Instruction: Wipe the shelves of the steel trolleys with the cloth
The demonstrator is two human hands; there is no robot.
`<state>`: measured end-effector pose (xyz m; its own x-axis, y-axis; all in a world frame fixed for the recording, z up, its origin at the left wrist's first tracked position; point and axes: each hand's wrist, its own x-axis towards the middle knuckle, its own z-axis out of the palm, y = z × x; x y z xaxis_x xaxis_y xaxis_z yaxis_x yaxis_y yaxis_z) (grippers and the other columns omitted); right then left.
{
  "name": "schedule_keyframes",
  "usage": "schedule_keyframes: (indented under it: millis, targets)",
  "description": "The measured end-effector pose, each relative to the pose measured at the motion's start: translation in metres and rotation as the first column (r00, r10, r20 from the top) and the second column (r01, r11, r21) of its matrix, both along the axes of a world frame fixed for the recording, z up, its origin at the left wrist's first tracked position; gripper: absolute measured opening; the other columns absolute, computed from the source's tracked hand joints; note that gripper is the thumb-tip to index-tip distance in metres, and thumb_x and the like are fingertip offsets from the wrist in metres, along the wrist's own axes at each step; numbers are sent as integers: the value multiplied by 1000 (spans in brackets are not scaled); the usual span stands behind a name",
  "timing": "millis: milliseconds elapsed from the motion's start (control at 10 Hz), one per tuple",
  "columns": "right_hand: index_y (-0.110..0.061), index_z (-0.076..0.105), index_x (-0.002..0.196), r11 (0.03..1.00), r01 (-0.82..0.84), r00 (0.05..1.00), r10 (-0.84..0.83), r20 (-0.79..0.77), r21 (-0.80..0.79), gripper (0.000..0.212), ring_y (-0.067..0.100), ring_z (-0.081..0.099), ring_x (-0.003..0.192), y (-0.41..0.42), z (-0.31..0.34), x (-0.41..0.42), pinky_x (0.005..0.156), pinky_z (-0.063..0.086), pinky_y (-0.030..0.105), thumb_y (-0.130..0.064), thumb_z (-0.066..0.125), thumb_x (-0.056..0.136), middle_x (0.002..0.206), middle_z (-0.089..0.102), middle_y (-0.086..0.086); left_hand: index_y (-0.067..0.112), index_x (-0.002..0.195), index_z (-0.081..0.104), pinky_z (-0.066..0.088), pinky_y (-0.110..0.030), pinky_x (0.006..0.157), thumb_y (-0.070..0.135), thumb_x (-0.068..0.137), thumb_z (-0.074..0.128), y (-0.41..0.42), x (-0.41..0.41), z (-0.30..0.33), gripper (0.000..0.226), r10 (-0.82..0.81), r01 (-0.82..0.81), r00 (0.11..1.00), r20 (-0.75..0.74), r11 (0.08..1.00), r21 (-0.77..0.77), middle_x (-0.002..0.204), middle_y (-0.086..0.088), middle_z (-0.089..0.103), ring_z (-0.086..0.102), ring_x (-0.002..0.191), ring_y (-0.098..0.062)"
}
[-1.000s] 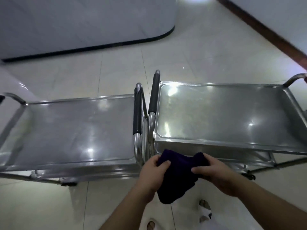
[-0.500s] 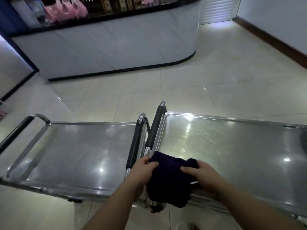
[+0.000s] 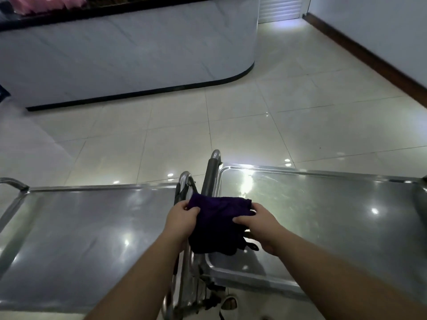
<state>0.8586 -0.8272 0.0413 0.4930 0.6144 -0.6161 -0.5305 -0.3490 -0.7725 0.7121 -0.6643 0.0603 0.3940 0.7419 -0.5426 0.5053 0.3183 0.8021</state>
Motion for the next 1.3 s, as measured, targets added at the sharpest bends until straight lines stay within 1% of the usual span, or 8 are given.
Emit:
schedule_keyframes:
  millis: [200, 400, 500, 600, 700, 900, 1000, 1300]
  targets:
    - [-16, 60, 119, 995, 54, 997, -49, 62, -85, 39, 25, 76, 91, 37, -17, 1, 70, 64, 35, -3, 77, 86, 113, 72, 10, 23, 110, 68, 63, -50, 87, 17, 99, 59, 47, 12, -18, 16, -81, 85, 992, -93, 995, 43, 101, -6, 74, 73, 93, -26]
    - [-18, 57, 122, 977, 44, 993, -20, 117, -207, 38, 20, 73, 89, 54, -40, 1, 69, 62, 32, -11, 75, 90, 110, 69, 5, 22, 141, 53, 56, -32, 72, 14, 98, 56, 61, 20, -34, 44, -224, 250, 961, -163, 955, 160, 112, 7, 64, 66, 96, -15]
    - [-20, 53, 130, 953, -5, 990, 48, 136, -303, 44, 20, 69, 89, 54, -47, -2, 81, 64, 43, -15, 72, 91, 109, 63, 3, 21, 152, 47, 53, -42, 105, 10, 93, 60, 53, 18, -38, 61, -330, 410, 903, -276, 854, 321, 140, -3, 53, 57, 123, -22]
    - [-19, 43, 150, 928, -72, 974, 145, 176, -364, 64, 14, 65, 90, 51, -47, -10, 68, 59, 28, -20, 68, 92, 119, 59, 1, 21, 149, 52, 41, -40, 115, 11, 93, 64, 45, 11, -38, 59, -286, 509, 849, -444, 665, 545, 144, -5, 44, 42, 133, -24]
    - [-21, 53, 137, 922, -79, 930, 205, 305, -378, 48, 6, 59, 79, 55, -45, -22, 65, 53, 23, -19, 65, 91, 128, 60, 6, 19, 145, 56, 42, -36, 109, 15, 99, 58, 39, 7, -44, 46, -333, 580, 811, -481, 559, 593, 141, -3, 51, 47, 129, -21]
    - [-22, 48, 149, 937, -237, 963, 262, 67, -255, 48, 10, 64, 101, 72, -47, -45, 82, 56, 27, -15, 50, 102, 126, 61, -7, 17, 153, 43, 46, -36, 104, 37, 107, 46, 32, 19, -56, 50, -421, 564, 807, -413, 756, 332, 150, -7, 48, 55, 128, -22]
    - [-25, 47, 141, 941, -266, 961, 274, 14, -209, 44, 6, 64, 92, 74, -48, -51, 64, 53, 17, -8, 50, 100, 124, 62, -11, 19, 153, 42, 49, -42, 107, 38, 105, 48, 33, 19, -60, 52, -402, 520, 830, -387, 807, 279, 151, -8, 45, 56, 126, -25]
    - [-24, 48, 144, 906, -259, 932, 325, 159, -334, 45, 9, 59, 78, 55, -21, -35, 66, 51, 20, -18, 52, 100, 115, 65, -3, 21, 150, 47, 52, -42, 104, 26, 99, 54, 39, 18, -49, 51, -393, 513, 839, -377, 803, 304, 145, -7, 47, 58, 120, -23]
